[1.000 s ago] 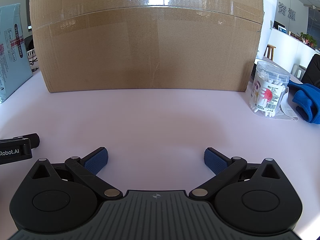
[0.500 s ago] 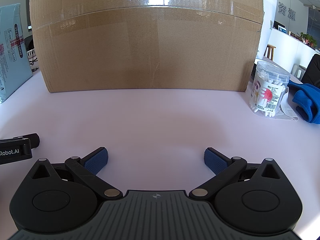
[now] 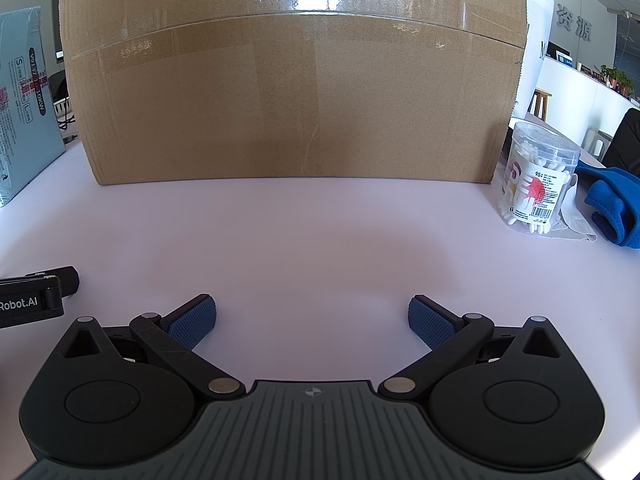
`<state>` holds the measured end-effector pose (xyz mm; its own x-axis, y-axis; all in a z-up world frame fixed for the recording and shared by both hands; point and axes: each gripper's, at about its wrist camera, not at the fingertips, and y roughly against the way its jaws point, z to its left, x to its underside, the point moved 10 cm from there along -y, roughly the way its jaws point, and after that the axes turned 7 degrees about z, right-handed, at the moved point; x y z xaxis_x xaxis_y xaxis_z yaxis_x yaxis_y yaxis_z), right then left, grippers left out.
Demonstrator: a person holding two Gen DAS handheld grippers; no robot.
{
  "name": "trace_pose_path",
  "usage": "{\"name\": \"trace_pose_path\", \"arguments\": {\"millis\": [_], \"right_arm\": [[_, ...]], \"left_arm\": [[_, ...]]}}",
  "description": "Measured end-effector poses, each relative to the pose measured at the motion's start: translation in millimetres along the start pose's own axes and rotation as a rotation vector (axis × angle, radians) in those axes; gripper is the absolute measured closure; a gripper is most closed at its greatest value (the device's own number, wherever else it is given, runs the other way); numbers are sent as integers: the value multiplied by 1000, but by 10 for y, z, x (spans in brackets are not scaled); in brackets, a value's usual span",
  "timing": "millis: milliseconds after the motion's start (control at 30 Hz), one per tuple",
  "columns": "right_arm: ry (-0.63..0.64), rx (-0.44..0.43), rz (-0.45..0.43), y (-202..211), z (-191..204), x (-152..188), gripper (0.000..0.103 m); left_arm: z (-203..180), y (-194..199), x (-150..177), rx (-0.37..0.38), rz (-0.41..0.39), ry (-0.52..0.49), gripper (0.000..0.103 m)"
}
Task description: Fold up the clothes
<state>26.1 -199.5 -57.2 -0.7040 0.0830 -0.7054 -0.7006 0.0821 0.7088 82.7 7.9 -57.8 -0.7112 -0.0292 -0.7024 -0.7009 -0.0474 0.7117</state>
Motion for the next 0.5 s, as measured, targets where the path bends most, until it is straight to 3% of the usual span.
{"name": "trace_pose_path", "arguments": {"millis": [500], "right_arm": [[0,0,0,-4,-4,3,0]], "left_arm": [[11,0,-8,0,1,1,0]]}}
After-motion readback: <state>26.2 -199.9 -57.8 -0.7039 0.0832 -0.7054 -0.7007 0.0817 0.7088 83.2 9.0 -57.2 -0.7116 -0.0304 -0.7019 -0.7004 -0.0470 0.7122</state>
